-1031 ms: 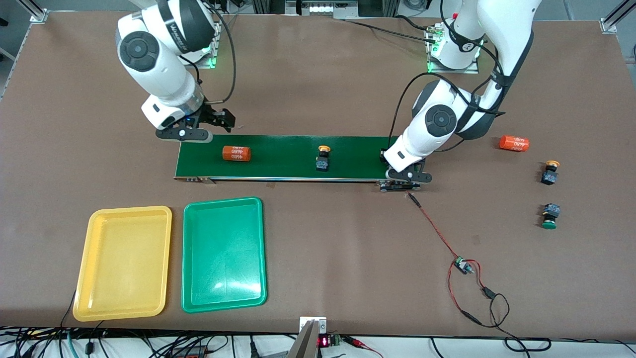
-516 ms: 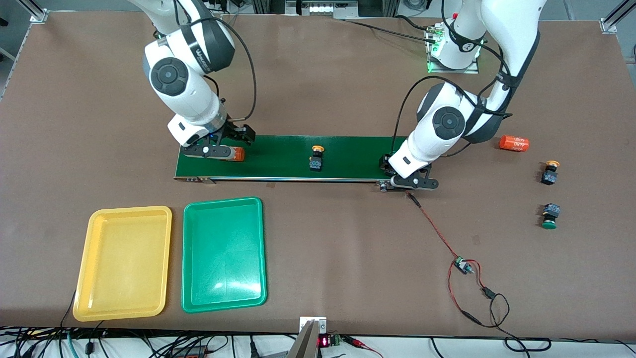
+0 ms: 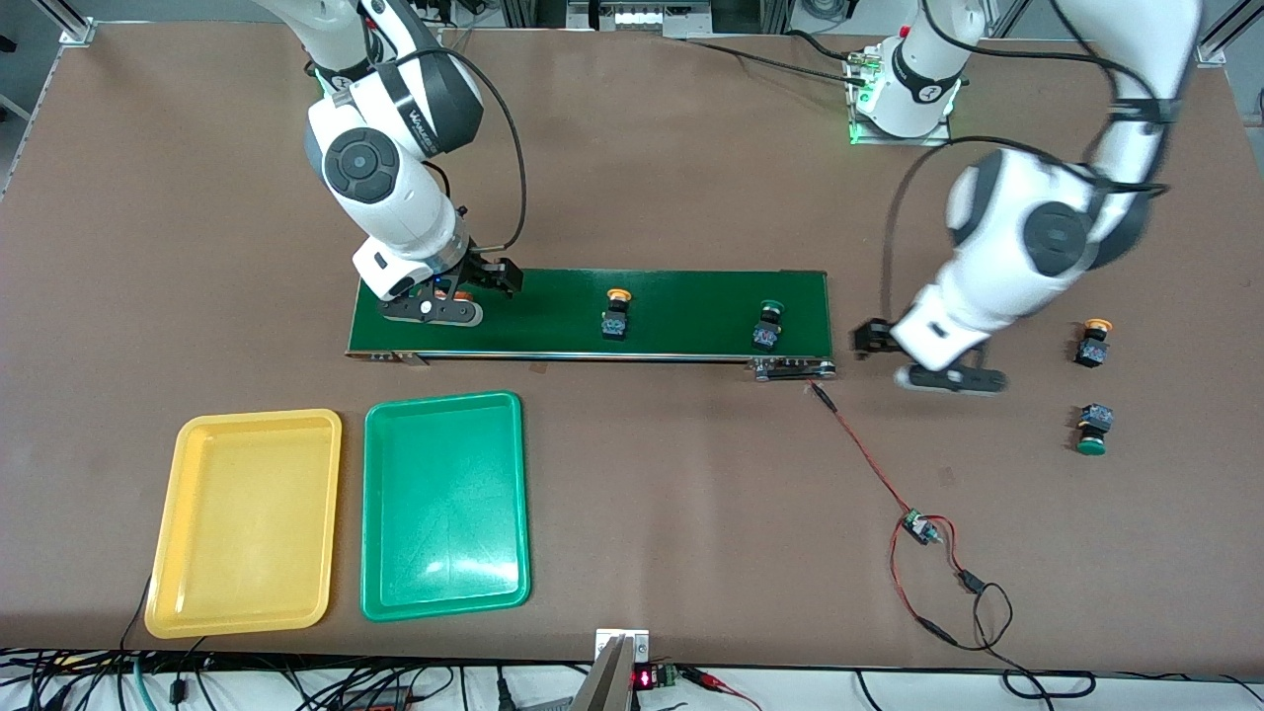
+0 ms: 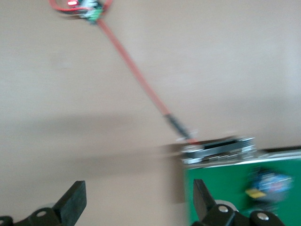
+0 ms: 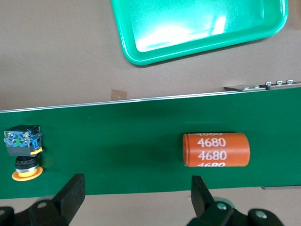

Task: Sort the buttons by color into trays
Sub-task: 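Grasp the battery with the right gripper while the left gripper reaches another battery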

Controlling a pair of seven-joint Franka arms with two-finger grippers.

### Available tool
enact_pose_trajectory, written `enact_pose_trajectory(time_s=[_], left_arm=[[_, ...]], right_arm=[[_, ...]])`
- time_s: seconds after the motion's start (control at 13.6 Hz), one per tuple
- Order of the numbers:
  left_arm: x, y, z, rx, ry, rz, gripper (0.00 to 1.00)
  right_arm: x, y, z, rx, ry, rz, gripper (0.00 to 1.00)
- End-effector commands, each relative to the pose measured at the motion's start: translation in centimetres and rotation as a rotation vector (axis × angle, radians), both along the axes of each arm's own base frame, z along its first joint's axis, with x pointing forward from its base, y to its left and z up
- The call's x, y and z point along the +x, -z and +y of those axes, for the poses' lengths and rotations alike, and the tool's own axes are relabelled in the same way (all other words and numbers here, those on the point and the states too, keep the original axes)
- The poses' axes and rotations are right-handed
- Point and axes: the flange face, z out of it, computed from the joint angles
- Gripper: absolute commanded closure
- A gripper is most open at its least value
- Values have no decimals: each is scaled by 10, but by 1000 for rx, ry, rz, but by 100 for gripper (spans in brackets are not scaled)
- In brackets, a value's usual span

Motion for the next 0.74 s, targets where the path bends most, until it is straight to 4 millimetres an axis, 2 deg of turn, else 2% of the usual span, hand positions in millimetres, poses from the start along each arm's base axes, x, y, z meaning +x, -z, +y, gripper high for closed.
enact_pose_trajectory(time_s=[0.0,0.22,0.44,0.59,0.66], left_arm=[[-6,13,62,-2,207,46,0],[-19,20,117,-41,372,132,0],[-31,24,153,-90,511,174,0],[-38,30,184,-124,616,170,0],[-43,35,193,-145,697,167,0]], right_arm=[[2,4,23,-9,-3,-14,0],[5,13,43,29,-29,-70,0],[3,19,48,24,-41,-64,0],[9,23,51,35,-41,-71,0],[9,25,56,47,-42,-80,0]])
